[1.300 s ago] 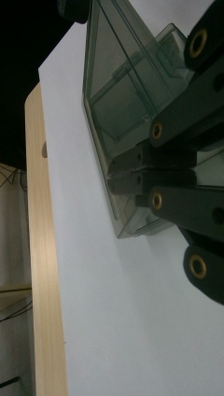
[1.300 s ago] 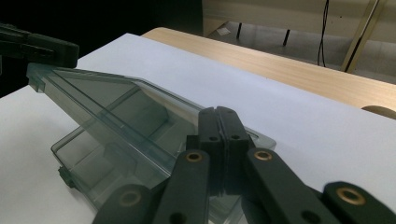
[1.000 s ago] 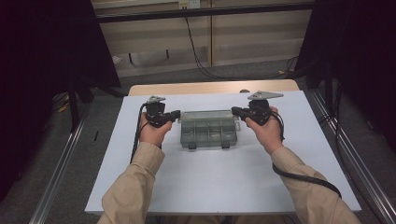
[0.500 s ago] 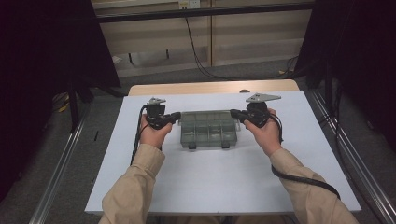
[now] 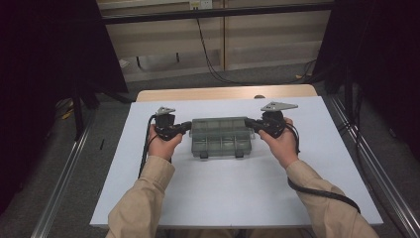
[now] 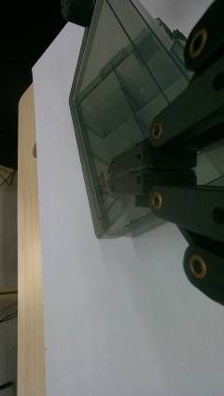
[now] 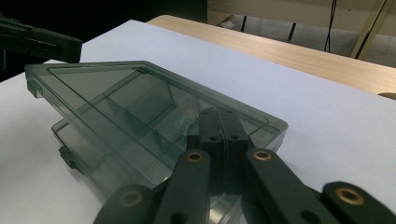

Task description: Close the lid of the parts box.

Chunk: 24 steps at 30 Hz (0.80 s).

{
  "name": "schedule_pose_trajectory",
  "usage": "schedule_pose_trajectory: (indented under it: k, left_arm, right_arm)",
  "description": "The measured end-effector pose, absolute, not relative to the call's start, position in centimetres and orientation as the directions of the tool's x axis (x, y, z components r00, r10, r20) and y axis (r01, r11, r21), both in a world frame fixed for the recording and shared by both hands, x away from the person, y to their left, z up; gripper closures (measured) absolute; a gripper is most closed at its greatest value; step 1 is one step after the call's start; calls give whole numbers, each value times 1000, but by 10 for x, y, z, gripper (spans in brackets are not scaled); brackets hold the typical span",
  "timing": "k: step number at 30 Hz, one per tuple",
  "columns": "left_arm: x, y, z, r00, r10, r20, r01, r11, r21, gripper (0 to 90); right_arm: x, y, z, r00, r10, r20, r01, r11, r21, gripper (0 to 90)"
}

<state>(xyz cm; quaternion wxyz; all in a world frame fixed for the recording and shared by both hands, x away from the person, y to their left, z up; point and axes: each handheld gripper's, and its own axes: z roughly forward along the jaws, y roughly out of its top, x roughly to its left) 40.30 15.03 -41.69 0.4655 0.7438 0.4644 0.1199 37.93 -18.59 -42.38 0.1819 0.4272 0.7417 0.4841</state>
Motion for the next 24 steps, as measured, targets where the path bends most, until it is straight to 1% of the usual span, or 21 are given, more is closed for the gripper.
schedule_pose_trajectory:
  k: [12, 24]
  left_arm:
    - [399, 150, -421, 546, 802, -243, 574, -146, 806, 895]
    - [397, 150, -426, 545, 800, -253, 572, -134, 809, 895]
  right_arm:
    - [378, -184, -431, -573, 807, 144, 462, 173, 870, 900]
    - [377, -184, -435, -572, 807, 150, 465, 168, 869, 900]
